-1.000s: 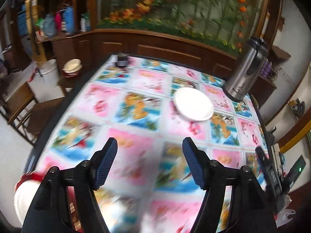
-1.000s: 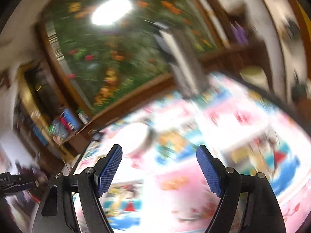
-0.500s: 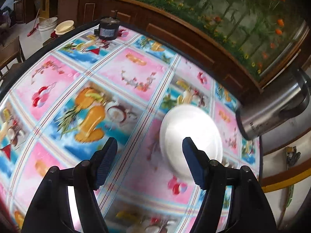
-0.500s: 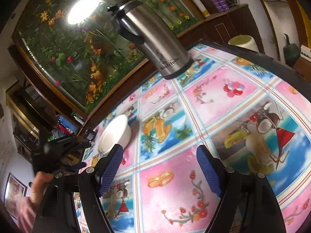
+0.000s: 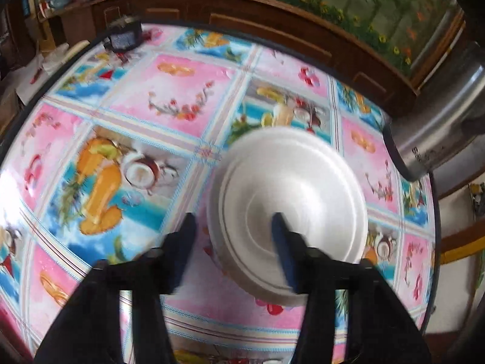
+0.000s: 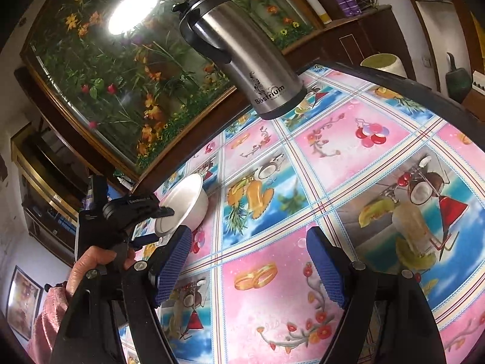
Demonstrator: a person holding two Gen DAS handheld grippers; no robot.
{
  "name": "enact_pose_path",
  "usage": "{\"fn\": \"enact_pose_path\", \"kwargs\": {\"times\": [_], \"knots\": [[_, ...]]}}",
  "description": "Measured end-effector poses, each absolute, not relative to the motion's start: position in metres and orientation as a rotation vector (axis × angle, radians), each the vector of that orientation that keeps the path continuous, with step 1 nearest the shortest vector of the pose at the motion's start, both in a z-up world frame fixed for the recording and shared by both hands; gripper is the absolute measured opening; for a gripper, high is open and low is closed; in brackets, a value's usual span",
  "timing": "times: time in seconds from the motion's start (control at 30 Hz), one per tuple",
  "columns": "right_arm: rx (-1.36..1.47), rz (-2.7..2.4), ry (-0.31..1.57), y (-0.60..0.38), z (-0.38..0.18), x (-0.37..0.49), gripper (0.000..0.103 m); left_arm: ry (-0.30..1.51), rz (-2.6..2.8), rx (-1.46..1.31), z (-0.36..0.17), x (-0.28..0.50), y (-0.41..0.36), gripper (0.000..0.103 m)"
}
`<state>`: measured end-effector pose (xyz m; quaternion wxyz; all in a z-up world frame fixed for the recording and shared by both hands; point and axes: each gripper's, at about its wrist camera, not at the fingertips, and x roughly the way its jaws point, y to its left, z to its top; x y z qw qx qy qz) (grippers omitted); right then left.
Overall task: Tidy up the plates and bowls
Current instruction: 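Carry the white bowl toward the plate stack with the left tool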
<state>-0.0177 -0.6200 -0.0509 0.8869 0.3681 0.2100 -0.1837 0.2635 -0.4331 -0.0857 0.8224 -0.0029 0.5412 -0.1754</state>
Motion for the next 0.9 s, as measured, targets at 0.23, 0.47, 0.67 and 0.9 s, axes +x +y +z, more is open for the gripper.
{"fn": "enact_pose_path", "kwargs": {"times": [0.23, 0.47, 0.67, 0.9], "knots": [[0.760, -0.363, 0.431, -0.623, -0.053, -0.017, 0.077, 1.172, -0.404, 0.041, -0.085, 0.244, -0.419, 0.011], [0.804, -0.275, 0.449, -0.628, -0.058, -0.012, 0.076, 1.220, -0.459, 0.081, -0.081, 0.188, -0.377, 0.009], [0.769, -0.275, 0.447, -0.622, -0.057, -0.013, 0.076, 1.258, -0.491, 0.079, -0.082, 0.119, -0.310, 0.009], [0.695, -0.211, 0.440, -0.589, -0.051, -0.020, 0.076, 1.242, -0.528, 0.032, -0.077, 0.052, -0.238, 0.009]]}}
